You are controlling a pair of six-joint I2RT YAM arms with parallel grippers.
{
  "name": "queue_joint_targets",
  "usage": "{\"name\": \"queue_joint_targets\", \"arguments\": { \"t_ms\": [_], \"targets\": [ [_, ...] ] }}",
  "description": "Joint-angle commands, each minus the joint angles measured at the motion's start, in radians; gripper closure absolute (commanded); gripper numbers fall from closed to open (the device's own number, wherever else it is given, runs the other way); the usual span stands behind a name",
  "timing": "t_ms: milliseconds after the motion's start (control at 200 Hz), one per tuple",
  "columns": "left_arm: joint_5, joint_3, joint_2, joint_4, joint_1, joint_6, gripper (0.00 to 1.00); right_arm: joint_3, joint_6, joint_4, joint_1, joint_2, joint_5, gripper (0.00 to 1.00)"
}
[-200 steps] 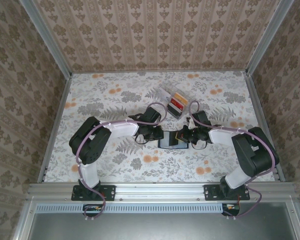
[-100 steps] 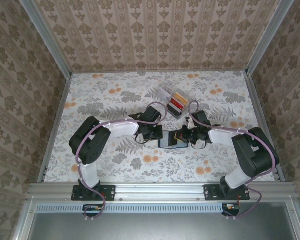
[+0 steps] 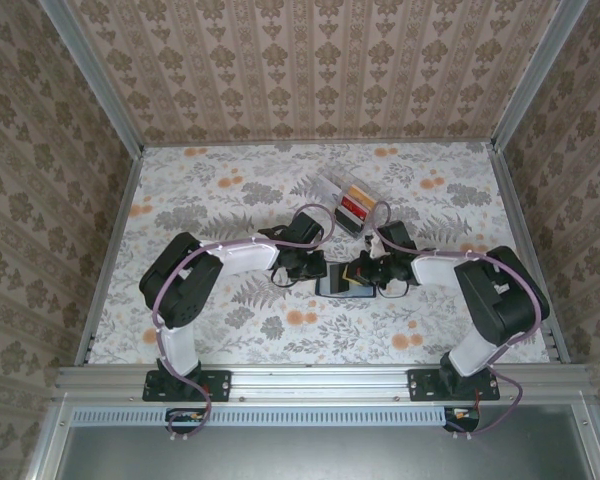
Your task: Put the credit cards into the card holder
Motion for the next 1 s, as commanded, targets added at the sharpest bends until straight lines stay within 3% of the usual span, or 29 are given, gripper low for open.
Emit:
{"name": "queue_joint_targets", "arguments": {
  "t_ms": [0,135,460,790,995],
  "targets": [
    [-0.037,-0.006,0.046,-0.056,-0.004,0.002,0.84,0.015,0.006,-0.053,0.023,0.041,0.005,1.0],
    [-0.039,-0.009,0.045,-0.055,-0.002,0.0,0.82,0.036,0.007,-0.063,0.042,0.045,0.006,0.99],
    [-0.04,-0.015,0.045,-0.053,-0.001,0.002,0.88,0.109,-0.075,-0.31,0.041,-0.051,0.126,0.81],
    [-0.036,-0.023,0.038,-0.042,0.001,0.002,0.88,0.117,-0.075,-0.311,0.044,-0.039,0.11,0.87],
    [-0.022,-0.035,0.031,-0.009,0.0,-0.003,0.75,0.141,-0.077,-0.266,0.057,-0.009,0.054,0.91]
  ]
}}
